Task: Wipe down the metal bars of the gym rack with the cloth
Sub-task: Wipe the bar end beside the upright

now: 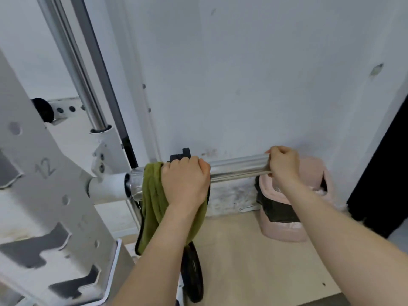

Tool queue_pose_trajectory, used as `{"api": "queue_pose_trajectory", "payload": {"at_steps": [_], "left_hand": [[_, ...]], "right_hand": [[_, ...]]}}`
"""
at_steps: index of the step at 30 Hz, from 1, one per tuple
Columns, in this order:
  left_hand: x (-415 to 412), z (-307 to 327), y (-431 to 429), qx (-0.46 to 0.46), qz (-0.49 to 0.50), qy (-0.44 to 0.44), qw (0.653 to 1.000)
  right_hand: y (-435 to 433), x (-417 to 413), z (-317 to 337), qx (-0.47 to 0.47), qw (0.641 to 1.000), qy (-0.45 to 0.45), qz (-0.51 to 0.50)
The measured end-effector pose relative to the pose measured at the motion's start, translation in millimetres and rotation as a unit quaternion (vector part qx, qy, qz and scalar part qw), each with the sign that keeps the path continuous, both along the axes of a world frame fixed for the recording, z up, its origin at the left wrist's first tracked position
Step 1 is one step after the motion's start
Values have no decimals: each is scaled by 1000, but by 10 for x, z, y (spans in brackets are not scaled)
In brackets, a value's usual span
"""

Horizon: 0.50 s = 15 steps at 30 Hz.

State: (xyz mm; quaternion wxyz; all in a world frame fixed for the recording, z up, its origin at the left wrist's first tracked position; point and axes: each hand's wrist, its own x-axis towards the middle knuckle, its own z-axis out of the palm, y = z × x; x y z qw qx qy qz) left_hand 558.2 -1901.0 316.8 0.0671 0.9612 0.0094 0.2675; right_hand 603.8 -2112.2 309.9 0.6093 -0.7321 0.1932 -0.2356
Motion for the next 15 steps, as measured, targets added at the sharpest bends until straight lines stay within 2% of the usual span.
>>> {"api": "queue_pose_trajectory", "payload": {"at_steps": [6, 9, 12, 15], "left_hand": [[179, 51, -901, 56, -122, 12, 991], [124, 36, -790, 85, -163, 13, 983], [-13, 58, -242, 70, -138, 51, 987], [-193, 99, 310, 82, -103, 90, 987]], "right_hand": [[-35, 48, -50, -2, 1000, 5, 14], [-42, 34, -64, -19, 1000, 8, 12], [-75, 46, -38, -91, 995, 19, 28], [-143, 37, 44, -240, 967, 71, 47]]}}
